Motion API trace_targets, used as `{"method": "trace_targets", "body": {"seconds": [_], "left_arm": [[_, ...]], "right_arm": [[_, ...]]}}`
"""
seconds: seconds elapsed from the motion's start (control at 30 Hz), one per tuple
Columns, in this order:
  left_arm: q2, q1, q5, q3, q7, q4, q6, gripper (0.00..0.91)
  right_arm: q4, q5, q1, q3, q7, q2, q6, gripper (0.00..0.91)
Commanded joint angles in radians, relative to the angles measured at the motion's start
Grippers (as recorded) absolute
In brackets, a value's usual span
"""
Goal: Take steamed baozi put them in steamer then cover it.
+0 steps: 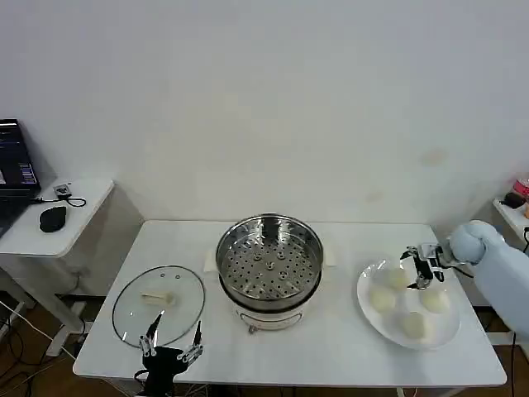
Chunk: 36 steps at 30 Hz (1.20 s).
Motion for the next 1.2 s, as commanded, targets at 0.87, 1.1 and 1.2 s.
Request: {"method": "trace_targets", "body": {"seconds": [0.87,1.1,1.2], "left_arm": [[-0.001,0.006,0.010,0.013,-0.001,-0.011,-0.001,0.907],[0.003,0.002,0.008,0.015,0.000,-0.011,0.000,0.907],[0.004,-0.003,0.007,0.015,-0.001,-0.006,0.000,0.907]], "right_arm": [[-0.036,0.023,0.029,-0.054,-0.005,0.017,-0.005,0.615],[0.031,0.073,0.102,-0.088,-0.023,-0.034,0.003,0.615],[0.073,0.111,0.197,-0.159,-0.032,-0.079,0.004,0.615]]}}
